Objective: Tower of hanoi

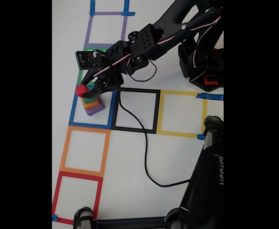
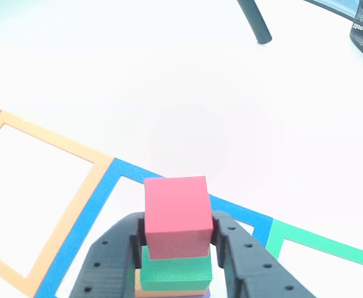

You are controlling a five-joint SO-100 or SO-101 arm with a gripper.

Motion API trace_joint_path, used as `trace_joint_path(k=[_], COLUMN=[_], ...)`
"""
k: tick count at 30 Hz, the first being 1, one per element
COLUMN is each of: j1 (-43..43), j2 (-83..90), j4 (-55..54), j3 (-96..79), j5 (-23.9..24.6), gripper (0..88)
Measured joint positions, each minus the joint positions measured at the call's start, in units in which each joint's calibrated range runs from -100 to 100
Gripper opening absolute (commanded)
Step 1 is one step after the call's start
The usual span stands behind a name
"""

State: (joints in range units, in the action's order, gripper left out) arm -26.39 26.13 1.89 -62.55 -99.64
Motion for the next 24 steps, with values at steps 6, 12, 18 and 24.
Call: trace_joint_path(k=[6, 12, 18, 24], j1=[0.5, 0.9, 0.9, 0.9], j2=[-1.0, -1.6, -1.5, -1.5], j4=[-1.3, -2.2, -3.0, -4.2], j3=[-0.5, -1.7, -3.0, -3.9], j5=[0.0, 0.0, 0.0, 0.0], gripper=[3.4, 3.4, 4.3, 6.7])
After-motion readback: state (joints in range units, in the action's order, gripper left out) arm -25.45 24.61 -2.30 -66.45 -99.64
